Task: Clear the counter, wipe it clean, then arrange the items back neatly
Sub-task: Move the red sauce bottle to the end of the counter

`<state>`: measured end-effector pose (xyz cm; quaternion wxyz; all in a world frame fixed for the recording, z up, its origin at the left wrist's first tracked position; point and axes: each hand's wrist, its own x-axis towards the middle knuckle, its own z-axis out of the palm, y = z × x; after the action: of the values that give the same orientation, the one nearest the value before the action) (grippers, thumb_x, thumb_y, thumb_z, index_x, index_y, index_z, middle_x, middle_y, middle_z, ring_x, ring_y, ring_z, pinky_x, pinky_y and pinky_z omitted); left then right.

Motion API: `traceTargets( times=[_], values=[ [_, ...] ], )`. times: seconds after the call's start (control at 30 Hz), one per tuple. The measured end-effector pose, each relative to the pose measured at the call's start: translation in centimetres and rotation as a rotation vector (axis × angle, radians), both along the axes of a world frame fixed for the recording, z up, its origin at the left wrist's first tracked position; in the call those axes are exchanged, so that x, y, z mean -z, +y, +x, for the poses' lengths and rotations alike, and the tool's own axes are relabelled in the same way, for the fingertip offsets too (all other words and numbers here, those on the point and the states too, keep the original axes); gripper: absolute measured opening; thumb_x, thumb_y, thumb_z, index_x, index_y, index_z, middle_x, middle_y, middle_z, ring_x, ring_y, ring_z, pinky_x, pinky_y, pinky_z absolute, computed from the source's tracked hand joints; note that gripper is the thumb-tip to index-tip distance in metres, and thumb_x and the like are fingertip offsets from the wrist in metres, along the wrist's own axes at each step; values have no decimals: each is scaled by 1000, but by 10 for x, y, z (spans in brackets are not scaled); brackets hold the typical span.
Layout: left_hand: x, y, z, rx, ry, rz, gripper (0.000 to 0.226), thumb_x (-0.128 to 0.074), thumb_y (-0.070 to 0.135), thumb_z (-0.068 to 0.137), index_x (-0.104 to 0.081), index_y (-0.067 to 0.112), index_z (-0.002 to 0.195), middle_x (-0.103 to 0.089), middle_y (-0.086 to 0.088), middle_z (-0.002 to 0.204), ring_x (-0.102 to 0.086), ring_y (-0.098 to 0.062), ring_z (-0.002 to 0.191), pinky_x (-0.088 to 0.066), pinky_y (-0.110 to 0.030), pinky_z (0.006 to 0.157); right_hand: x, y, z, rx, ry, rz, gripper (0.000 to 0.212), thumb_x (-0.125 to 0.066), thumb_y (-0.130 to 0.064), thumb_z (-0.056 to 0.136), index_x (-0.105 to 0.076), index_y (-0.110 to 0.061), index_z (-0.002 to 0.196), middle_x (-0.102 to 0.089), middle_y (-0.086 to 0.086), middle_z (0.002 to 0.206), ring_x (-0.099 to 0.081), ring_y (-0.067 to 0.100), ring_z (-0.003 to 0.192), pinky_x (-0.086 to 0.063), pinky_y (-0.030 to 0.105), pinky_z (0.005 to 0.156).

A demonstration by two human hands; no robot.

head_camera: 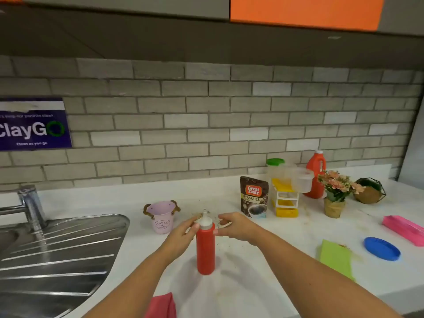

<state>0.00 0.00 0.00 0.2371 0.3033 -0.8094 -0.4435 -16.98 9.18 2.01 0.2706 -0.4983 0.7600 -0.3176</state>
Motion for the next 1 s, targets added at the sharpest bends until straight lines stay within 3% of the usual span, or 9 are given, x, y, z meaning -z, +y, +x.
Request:
traceTargets(
  times=[0.07,0.23,0.33,0.47,0.6,0.77,1.0],
  values=[
    [2,-1,-1,36,-2,15,45,-42,37,96,-38,28,139,-46,4,140,-48,-16,124,-40,-31,101,4,-4,6,16,-36,-22,74,-72,-33,80,-36,-15,143,-49,8,135,-54,22,117,-46,33,96],
    [12,-4,-1,106,-9,17,50,-51,33,94,-33,32,141,-48,11,133,-57,-4,98,-45,-18,79,17,-9,13,-31,-77,-90,51,-65,-27,87,-50,-20,135,-58,4,127,-54,16,109,-44,21,79],
    [15,-8,-2,122,-1,24,53,-53,25,93,-31,31,141,-49,11,127,-57,0,92,-45,-14,70,23,-10,16,-6,-118,-133,45,-64,-25,87,-54,-21,131,-61,3,122,-55,16,109,-44,26,85],
    [15,-10,-6,117,-4,15,51,-54,22,93,-34,28,140,-50,10,127,-57,-3,89,-44,-16,71,23,-10,15,13,-145,-153,40,-64,-24,88,-57,-22,127,-62,4,120,-55,15,104,-43,24,82],
    [16,-10,-13,135,-8,-5,48,-54,20,93,-37,28,138,-50,10,129,-56,-6,87,-44,-16,71,22,-5,8,6,-156,-152,40,-61,-23,89,-56,-18,129,-61,5,120,-55,16,101,-45,17,68],
    [14,-5,-24,149,13,-35,49,-54,19,93,-36,27,138,-48,8,129,-55,-6,84,-44,-16,68,21,3,0,15,-148,-161,38,-59,-25,91,-55,-17,128,-60,6,120,-55,17,100,-49,23,72],
    [0,15,-54,174,96,-10,46,-52,21,94,-37,24,137,-48,6,126,-55,-13,97,-45,-22,80,6,29,-17,99,-121,-211,46,-53,-32,93,-45,-18,136,-53,3,129,-52,15,107,-49,22,73]
  ],
)
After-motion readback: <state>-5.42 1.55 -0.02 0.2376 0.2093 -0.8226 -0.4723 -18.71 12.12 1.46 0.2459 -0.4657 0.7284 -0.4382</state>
